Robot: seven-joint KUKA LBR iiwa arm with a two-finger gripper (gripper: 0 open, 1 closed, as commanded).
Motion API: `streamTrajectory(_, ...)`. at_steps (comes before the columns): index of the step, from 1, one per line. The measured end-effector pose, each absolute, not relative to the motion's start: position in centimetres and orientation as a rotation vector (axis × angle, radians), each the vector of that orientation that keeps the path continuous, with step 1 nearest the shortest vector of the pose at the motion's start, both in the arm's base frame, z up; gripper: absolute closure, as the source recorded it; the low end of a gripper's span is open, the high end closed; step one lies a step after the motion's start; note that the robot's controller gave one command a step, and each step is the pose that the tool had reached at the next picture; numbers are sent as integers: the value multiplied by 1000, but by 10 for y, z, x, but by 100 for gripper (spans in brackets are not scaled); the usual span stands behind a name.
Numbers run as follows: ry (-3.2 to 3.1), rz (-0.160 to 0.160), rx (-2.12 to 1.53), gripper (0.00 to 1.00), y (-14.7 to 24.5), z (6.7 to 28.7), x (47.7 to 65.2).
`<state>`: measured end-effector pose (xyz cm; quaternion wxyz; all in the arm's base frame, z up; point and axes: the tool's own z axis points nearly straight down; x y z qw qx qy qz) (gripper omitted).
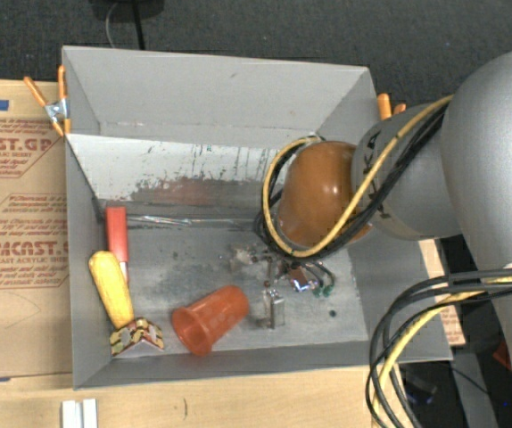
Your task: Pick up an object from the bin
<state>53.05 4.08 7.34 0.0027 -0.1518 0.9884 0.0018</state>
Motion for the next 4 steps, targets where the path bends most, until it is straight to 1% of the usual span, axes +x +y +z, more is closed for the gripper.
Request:
streamTrajectory(1,3088,-2,-533,0,75,72,510)
streamTrajectory(2,2993,6,-928,100,96,70,534)
streamTrajectory(3,2993,6,-928,100,96,70,534)
streamTrajectory(4,2988,8,-945,100,90,265,540)
